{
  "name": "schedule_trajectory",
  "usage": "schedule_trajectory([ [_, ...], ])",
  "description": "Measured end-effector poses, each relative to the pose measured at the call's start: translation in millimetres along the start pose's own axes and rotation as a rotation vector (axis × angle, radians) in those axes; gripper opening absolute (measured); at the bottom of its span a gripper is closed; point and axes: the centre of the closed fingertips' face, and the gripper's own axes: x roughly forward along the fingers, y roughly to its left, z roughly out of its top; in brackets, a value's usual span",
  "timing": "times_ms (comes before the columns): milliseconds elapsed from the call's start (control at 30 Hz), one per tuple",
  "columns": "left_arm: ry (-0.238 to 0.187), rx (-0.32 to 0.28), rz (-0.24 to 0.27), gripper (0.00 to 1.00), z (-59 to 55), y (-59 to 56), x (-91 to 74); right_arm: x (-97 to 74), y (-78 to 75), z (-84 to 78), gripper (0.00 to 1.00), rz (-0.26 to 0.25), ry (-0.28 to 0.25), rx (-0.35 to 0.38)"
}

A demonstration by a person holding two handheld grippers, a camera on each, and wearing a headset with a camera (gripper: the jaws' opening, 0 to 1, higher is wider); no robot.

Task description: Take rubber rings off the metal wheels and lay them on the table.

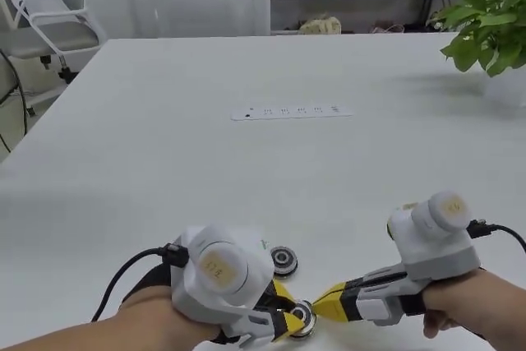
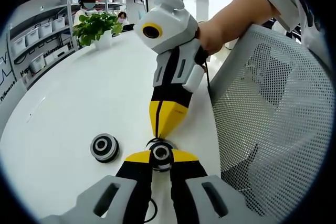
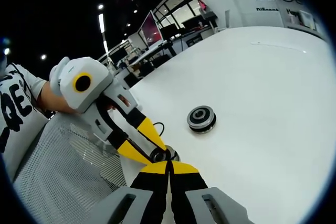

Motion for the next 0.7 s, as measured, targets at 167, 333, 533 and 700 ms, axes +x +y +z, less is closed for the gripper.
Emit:
schedule_trajectory([
  [167, 0.001, -0.001, 0.000, 0.07, 0.1, -0.1, 0.0, 0.5, 3.0, 1.1, 0.00, 0.007, 0.000, -0.006],
  [333, 0.003, 0.000, 0.001, 0.07, 0.1, 0.0, 0.2, 1.3, 4.0, 1.4, 0.00, 0.011, 0.002, -0.012],
  [533, 0.003, 0.001, 0.000, 0.07, 0.2, 0.0, 0.2, 2.0, 5.8, 1.6, 0.00, 0.016, 0.002, -0.017],
  [700, 0.003, 0.002, 0.000, 0.07, 0.2, 0.0, 0.2, 2.7, 6.4, 1.7, 0.00, 0.021, 0.001, -0.019],
])
